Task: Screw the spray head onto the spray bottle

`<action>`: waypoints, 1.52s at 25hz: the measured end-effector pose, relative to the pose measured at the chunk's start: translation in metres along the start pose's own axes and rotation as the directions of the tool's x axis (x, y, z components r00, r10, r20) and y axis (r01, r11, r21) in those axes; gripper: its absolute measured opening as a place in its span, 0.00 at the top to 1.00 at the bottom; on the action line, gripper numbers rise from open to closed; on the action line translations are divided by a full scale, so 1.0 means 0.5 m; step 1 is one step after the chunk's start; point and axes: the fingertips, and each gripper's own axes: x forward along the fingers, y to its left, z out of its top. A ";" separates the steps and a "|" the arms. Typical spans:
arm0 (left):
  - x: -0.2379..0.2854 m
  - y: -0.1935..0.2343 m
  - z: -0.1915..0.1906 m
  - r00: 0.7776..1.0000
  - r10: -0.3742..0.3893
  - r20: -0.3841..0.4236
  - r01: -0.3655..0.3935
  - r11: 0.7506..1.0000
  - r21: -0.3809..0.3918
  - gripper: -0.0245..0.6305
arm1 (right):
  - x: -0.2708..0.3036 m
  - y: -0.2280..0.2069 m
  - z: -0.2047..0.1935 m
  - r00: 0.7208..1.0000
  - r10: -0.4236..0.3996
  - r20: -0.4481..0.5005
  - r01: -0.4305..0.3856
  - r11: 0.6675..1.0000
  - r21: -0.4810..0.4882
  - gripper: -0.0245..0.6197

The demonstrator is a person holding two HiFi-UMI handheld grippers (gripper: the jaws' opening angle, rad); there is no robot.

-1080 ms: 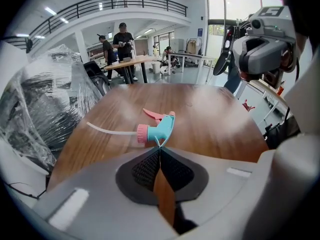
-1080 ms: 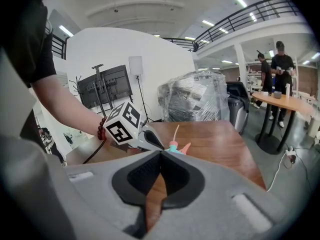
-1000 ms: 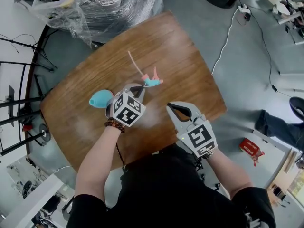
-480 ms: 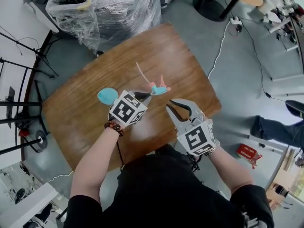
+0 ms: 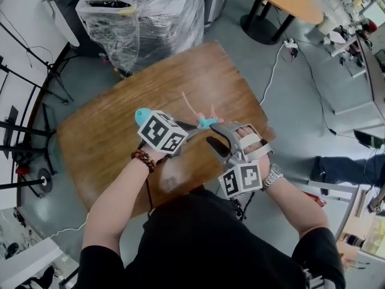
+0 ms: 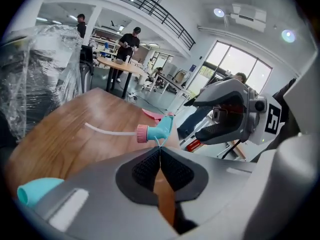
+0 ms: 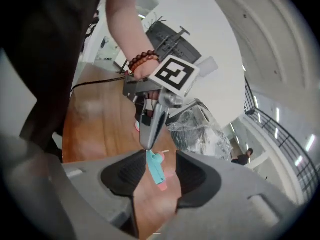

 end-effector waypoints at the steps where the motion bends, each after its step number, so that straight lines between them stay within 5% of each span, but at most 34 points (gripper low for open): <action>1: -0.005 -0.008 -0.001 1.000 -0.012 0.000 0.012 1.000 0.000 0.93 | 0.002 0.003 0.008 1.000 -0.003 -0.010 0.002 0.998 -0.064 0.69; 6: -0.024 -0.049 -0.002 0.994 -0.111 0.012 0.111 0.993 -0.035 0.93 | 0.024 0.018 0.022 0.998 0.017 -0.064 -0.035 0.952 -0.304 0.68; 13: -0.057 -0.078 0.008 0.977 -0.211 0.042 0.214 0.972 -0.098 0.93 | 0.045 0.032 0.012 0.990 0.036 -0.137 -0.100 0.865 -0.492 0.66; 23: -0.085 -0.112 0.022 0.942 -0.323 0.089 0.333 0.933 -0.138 0.93 | 0.062 0.026 0.022 0.986 0.049 -0.159 -0.123 0.857 -0.499 0.66; 28: -0.090 -0.114 0.017 0.935 -0.344 0.091 0.354 0.925 -0.136 0.93 | 0.061 0.024 0.030 0.987 0.038 -0.158 -0.116 0.846 -0.520 0.77; 33: -0.096 -0.113 0.020 0.938 -0.327 0.112 0.339 0.936 -0.100 0.92 | 0.060 0.025 0.018 0.980 0.069 -0.187 -0.154 0.859 -0.489 0.77; 38: -0.119 -0.090 0.001 0.957 -0.263 0.121 0.269 0.962 -0.038 0.74 | 0.064 0.017 0.006 0.968 0.149 -0.204 -0.217 0.903 -0.370 0.77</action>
